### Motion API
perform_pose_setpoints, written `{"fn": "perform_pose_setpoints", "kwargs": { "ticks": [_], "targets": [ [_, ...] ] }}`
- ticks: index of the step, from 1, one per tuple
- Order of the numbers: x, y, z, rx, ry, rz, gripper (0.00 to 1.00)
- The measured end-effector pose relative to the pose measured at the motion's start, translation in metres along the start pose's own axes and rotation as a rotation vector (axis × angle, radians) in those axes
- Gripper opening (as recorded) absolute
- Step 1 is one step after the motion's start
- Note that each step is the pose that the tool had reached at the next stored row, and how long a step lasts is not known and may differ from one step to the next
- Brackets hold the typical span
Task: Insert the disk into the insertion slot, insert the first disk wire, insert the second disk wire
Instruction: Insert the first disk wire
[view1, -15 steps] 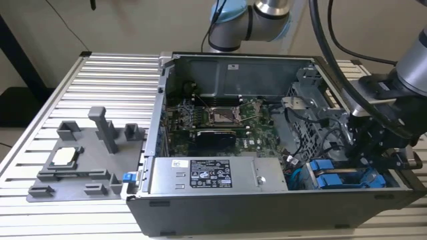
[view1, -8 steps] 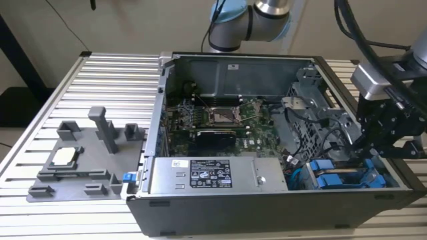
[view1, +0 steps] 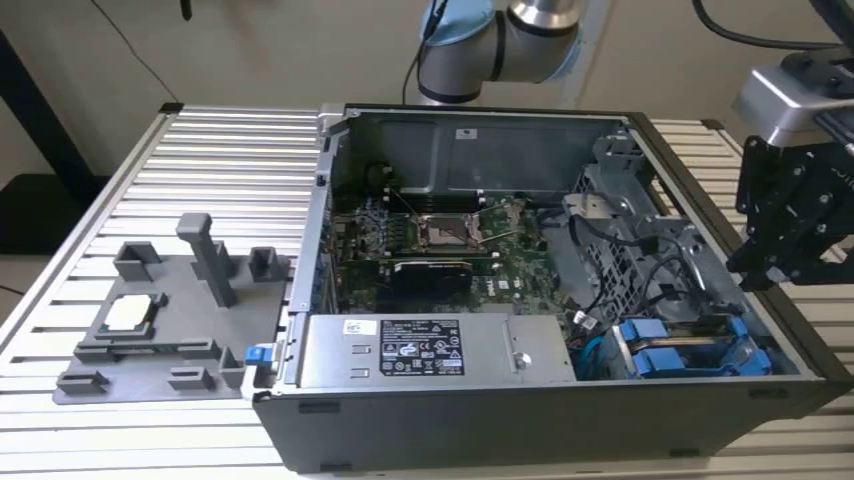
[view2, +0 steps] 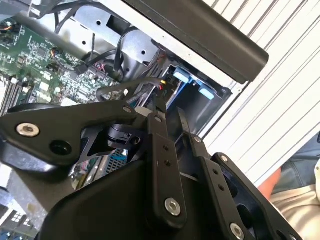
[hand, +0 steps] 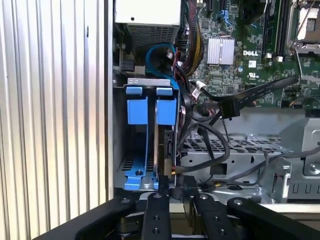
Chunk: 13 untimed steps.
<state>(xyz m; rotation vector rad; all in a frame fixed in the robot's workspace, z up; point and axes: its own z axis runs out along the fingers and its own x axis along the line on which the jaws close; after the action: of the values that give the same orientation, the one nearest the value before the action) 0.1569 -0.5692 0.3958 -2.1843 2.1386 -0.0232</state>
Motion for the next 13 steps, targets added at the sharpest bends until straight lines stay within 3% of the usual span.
{"fn": "perform_pose_setpoints", "kwargs": {
  "ticks": [2, 8, 13],
  "targets": [
    [-0.0004, -0.0003, -0.004, 0.0001, 0.0006, 0.0, 0.27],
    [-0.0021, -0.0003, -0.0039, 0.0001, 0.0007, 0.0, 0.27],
    [-0.0152, -0.0005, -0.0028, 0.0001, 0.0006, 0.0, 0.27]
  ]
}}
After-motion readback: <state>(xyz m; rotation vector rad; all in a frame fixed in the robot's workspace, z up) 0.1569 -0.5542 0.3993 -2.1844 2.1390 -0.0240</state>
